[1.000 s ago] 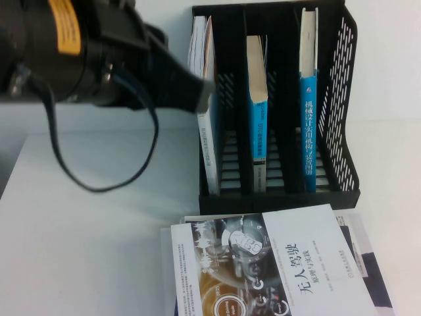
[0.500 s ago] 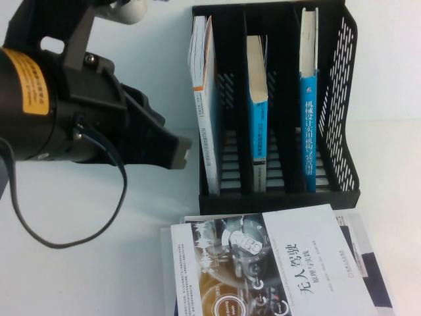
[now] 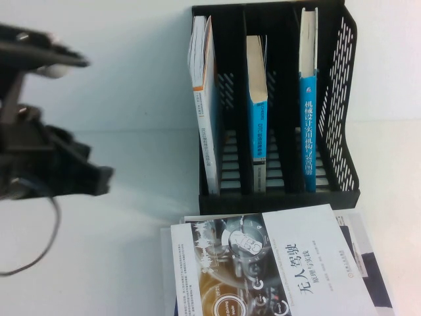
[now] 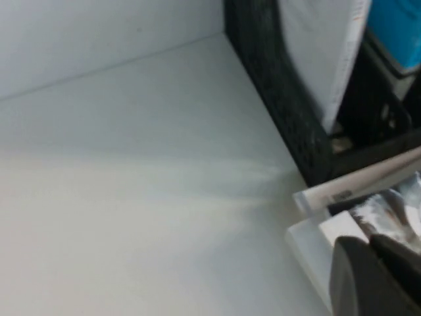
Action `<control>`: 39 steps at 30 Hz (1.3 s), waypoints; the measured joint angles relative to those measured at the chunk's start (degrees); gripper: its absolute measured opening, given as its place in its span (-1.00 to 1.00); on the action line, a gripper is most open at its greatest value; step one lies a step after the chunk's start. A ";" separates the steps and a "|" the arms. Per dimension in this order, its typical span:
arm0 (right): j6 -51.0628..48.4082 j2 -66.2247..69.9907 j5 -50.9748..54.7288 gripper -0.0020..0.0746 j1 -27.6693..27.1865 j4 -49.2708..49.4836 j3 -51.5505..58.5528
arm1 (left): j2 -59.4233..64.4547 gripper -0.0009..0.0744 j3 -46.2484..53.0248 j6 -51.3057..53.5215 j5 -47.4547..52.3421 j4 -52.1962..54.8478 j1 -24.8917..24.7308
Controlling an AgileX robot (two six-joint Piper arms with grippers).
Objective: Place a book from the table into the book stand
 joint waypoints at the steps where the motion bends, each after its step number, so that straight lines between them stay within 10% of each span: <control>1: 0.00 0.00 0.00 -0.95 0.00 0.00 0.00 | -2.06 -0.98 3.53 -0.26 -2.07 -0.72 2.32; 16: 0.00 0.00 0.13 -0.95 0.00 0.00 0.00 | -47.45 -0.98 54.54 -2.51 -39.28 1.36 26.97; 39: 0.00 0.00 0.13 -0.95 0.00 0.00 0.00 | -59.50 -0.98 67.10 -13.81 -30.84 -2.41 29.71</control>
